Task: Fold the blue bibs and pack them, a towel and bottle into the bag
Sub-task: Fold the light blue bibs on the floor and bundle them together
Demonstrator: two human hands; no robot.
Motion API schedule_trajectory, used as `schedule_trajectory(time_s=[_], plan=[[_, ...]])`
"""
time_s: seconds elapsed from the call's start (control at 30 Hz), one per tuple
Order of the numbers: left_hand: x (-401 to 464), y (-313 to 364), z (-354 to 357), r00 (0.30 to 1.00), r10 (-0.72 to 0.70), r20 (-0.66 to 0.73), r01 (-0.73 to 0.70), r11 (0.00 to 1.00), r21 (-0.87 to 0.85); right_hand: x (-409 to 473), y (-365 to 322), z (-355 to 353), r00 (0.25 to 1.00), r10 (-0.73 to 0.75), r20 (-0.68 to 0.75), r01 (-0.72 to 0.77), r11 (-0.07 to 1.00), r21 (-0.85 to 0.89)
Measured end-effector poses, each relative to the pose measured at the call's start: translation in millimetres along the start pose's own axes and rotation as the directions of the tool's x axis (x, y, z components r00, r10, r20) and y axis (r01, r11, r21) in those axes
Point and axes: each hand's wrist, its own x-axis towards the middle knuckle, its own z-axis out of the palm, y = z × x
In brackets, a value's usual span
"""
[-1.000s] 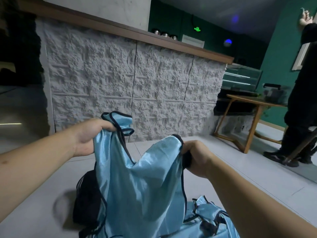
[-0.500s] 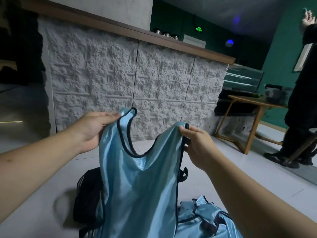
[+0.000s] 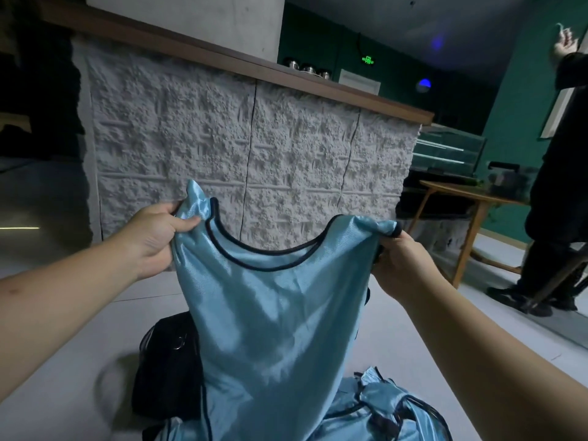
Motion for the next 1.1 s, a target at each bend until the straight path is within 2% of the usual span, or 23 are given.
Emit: schedule_trajectory(time_s=[0.17, 0.27, 0.3, 0.4, 0.43, 0.53, 0.57, 0.7, 0.87, 0.93, 1.0, 1.07, 1.1], plan=[[-4.6, 3.2, 5.7, 0.995, -0.018, 0.097, 0.022, 0.999, -0.036, -0.9, 2.3, 1.1, 0.989, 0.061, 0.132, -0.070, 0.995, 0.070], [-6.0, 7.8, 4.7, 0.979, -0.020, 0.205, 0.047, 0.990, -0.130, -12.5, -9.8, -2.0, 0.938, -0.029, 0.347, -0.061, 0.967, 0.246], [-6.1, 8.8, 3.6, 0.973, -0.018, 0.230, 0.053, 0.988, -0.147, -13.0, -10.5, -4.0, 0.917, -0.024, 0.398, -0.080, 0.966, 0.244], [-7.1, 7.8, 0.1, 0.971, -0.025, 0.238, 0.054, 0.992, -0.117, -17.3, -6.2, -3.2, 0.927, 0.013, 0.374, -0.072, 0.987, 0.145], [-6.9, 6.7, 0.1, 0.972, -0.030, 0.235, 0.055, 0.993, -0.102, -17.6, -5.5, -2.1, 0.945, 0.010, 0.328, -0.049, 0.992, 0.113], [-9.9, 6.5, 4.8, 0.967, -0.031, 0.254, 0.058, 0.993, -0.099, -21.8, -12.3, 6.4, 0.983, 0.052, 0.178, -0.085, 0.980, 0.180], [-11.2, 6.6, 8.2, 0.958, -0.034, 0.285, 0.065, 0.993, -0.101, -21.1, -11.5, 7.0, 0.983, 0.064, 0.170, -0.098, 0.975, 0.198], [-18.5, 7.9, 28.0, 0.915, -0.061, 0.399, 0.109, 0.989, -0.097, -29.6, -13.8, 22.1, 0.969, 0.146, 0.201, -0.193, 0.952, 0.236], [-29.0, 10.5, 52.1, 0.890, -0.051, 0.454, 0.112, 0.988, -0.107, -41.1, -25.7, 34.4, 0.947, 0.145, 0.288, -0.223, 0.939, 0.263], [-32.2, 9.4, 59.1, 0.863, -0.040, 0.504, 0.127, 0.982, -0.139, -51.8, -32.8, 44.1, 0.956, 0.085, 0.279, -0.168, 0.943, 0.288], [-38.8, 8.6, 68.6, 0.805, -0.029, 0.593, 0.160, 0.972, -0.170, -62.6, -37.5, 56.8, 0.959, 0.017, 0.284, -0.119, 0.930, 0.347], [-45.1, 5.8, 81.8, 0.743, -0.008, 0.670, 0.133, 0.982, -0.136, -65.4, -37.2, 69.4, 0.949, -0.005, 0.314, -0.094, 0.949, 0.301], [-45.6, 3.7, 86.9, 0.718, -0.004, 0.696, 0.101, 0.990, -0.098, -60.4, -32.3, 74.4, 0.949, 0.024, 0.313, -0.097, 0.971, 0.218]])
